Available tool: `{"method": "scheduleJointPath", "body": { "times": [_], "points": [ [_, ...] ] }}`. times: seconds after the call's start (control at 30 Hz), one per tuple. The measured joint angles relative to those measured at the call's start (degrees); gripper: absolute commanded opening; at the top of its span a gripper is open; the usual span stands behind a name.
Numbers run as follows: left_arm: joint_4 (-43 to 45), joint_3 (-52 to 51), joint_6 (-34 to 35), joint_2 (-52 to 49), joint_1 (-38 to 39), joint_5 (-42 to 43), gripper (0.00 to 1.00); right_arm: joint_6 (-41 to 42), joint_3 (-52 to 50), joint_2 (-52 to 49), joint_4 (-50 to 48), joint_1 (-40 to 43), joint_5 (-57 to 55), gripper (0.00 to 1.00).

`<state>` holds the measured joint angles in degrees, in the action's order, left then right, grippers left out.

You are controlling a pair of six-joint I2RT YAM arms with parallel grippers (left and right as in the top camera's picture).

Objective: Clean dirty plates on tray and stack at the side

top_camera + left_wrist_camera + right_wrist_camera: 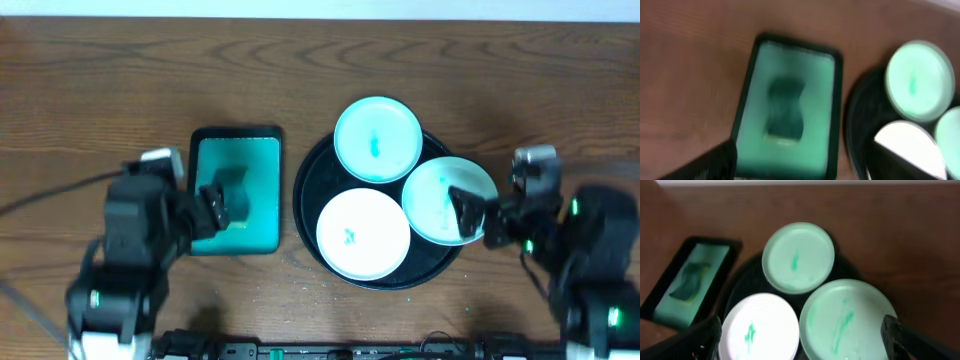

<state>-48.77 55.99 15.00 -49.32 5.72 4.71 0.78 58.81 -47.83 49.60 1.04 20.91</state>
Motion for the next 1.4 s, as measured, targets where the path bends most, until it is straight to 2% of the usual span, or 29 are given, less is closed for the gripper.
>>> {"method": "scheduleJointPath", "body": {
  "times": [0.1, 0.13, 0.23, 0.27, 0.3, 0.33, 0.43, 0.6, 0.73, 0.9, 1.1, 1.13, 1.23, 1.4],
  "points": [
    [-5.60, 3.80, 0.00, -6.91, 0.00, 0.35, 0.82, 1.07, 5.05, -9.55, 2.10, 0.00, 1.40, 0.99],
    [-6.40, 4.26, 0.00, -8.48, 0.00, 0.57, 0.82, 1.79, 5.29, -11.10, 2.25, 0.00, 2.21, 0.96],
    [-8.55, 4.52, 0.00, -12.46, 0.00, 3.56, 0.82, 5.03, 5.40, -17.22, 4.46, -0.52, 7.02, 0.72],
    [-9.14, 4.52, 0.00, -13.20, 0.00, 4.76, 0.82, 5.75, 5.42, -19.28, 6.01, -1.53, 8.24, 0.55],
    [-9.49, 4.52, 0.02, -13.97, 0.00, 5.99, 0.82, 6.19, 5.33, -21.64, 7.72, -3.26, 8.35, 0.42],
    [-9.68, 4.52, 0.02, -14.43, 0.00, 6.86, 0.82, 6.47, 5.31, -22.45, 8.26, -3.98, 7.98, 0.37],
    [-9.79, 4.52, 0.02, -15.23, 0.00, 8.55, 0.82, 8.04, 3.52, -27.15, 9.70, -9.99, 4.52, 0.37],
    [-9.81, 4.55, 0.02, -15.30, 0.00, 9.31, 0.82, 12.79, -3.63, -34.07, 6.16, -19.28, -0.90, 0.40],
    [-9.84, 4.55, 0.02, -15.30, 0.00, 8.83, 0.82, 19.58, -6.95, -37.35, 5.22, -23.69, -7.39, 0.41],
    [-9.84, 4.55, 0.02, -15.30, 0.00, 8.66, 0.82, 25.73, -8.07, -37.77, 4.24, -25.70, -14.38, 0.43],
    [-9.77, 4.55, 0.02, -15.34, 0.00, 8.48, 0.82, 28.39, -13.27, -37.77, -5.62, -26.03, -15.72, 0.45],
    [-9.75, 4.55, 0.02, -15.45, 0.00, 8.46, 0.82, 28.63, -14.62, -37.77, -7.34, -26.03, -15.45, 0.38],
    [-9.75, 4.55, 0.02, -16.41, 0.00, 8.48, 0.82, 29.64, -18.23, -37.77, -12.13, -26.03, -15.26, 0.02],
    [-9.75, 4.55, 0.02, -19.71, 0.00, 8.46, 0.81, 30.88, -19.54, -37.40, -18.53, -25.88, -15.04, 0.01]
  ]
}}
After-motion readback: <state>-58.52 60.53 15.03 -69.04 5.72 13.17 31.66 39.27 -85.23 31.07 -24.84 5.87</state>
